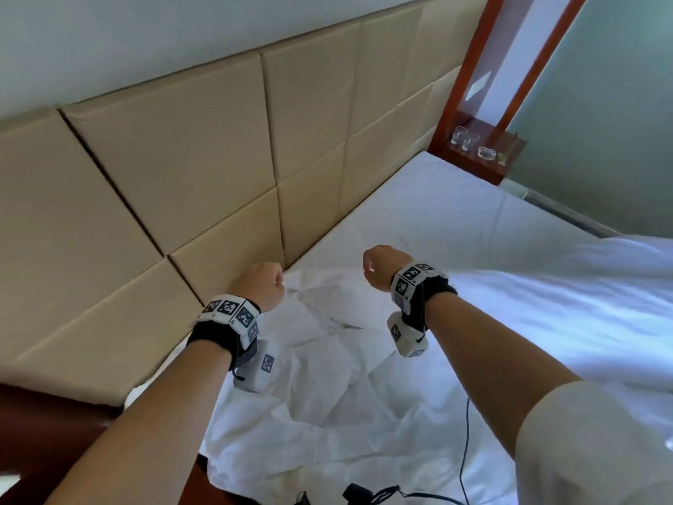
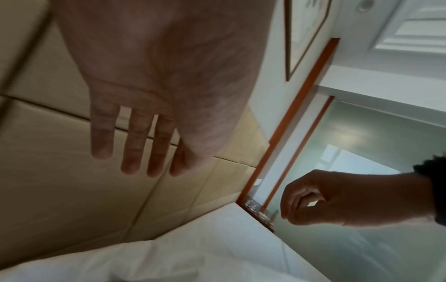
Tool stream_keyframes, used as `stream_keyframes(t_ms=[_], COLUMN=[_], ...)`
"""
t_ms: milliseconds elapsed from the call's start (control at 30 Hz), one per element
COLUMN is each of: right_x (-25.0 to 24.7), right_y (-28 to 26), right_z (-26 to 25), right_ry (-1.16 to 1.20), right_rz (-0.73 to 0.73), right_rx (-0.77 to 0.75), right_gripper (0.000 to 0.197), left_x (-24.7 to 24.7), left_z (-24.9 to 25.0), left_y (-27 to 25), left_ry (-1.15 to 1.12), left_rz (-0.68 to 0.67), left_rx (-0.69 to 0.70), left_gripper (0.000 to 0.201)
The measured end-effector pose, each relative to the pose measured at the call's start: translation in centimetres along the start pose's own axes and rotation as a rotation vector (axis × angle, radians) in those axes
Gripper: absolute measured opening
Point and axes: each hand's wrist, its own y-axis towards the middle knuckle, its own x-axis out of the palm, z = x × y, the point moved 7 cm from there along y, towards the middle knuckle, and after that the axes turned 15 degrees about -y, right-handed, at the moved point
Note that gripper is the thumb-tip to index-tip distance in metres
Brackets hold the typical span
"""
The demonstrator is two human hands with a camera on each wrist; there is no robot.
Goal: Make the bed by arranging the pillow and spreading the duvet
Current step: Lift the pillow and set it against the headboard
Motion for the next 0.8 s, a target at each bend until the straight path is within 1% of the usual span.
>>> stream_keyframes(t_ms=[100,200,333,433,533,633,700,800], right_x=[1.2,3.0,7.4,11.5,14.8,17.7,19.4,21.7], right_y=[-4.2,-9.3,-16.6,-21.7,-25.6,-27.9,-28.5,-27.9], right_z=[5.7,12.2,20.8,26.4,30.9,34.5,36.6,39.1], right_ry=[0.050,0.095,0.147,0.163,0.165,0.173,0.187,0.197], right_rz=[0.005,0.006,-0.049,-0.102,-0.151,-0.172,-0.178,-0.195], right_rx=[0.104,0.224,0.391,0.495,0.564,0.603,0.615,0.619], right_gripper=[0.020,0.023,0.028,0.032,0.036,0.040,0.043,0.048], left_x=[3.2,7.3,14.2,19.4,23.9,27.7,30.1,33.1], left_z=[6.7,13.6,22.2,27.5,31.4,34.6,36.3,38.1], left_y=[0.9,1.0,-0.5,-2.0,-3.0,-3.7,-3.5,-2.0], left_ry=[0.004,0.042,0.118,0.146,0.181,0.227,0.257,0.297], left_rz=[-0.051,-0.101,-0.160,-0.212,-0.258,-0.291,-0.319,-0.344], left_rx=[0.139,0.277,0.449,0.553,0.602,0.620,0.621,0.638], left_gripper=[0.015,0.013,0.024,0.031,0.035,0.043,0.050,0.062])
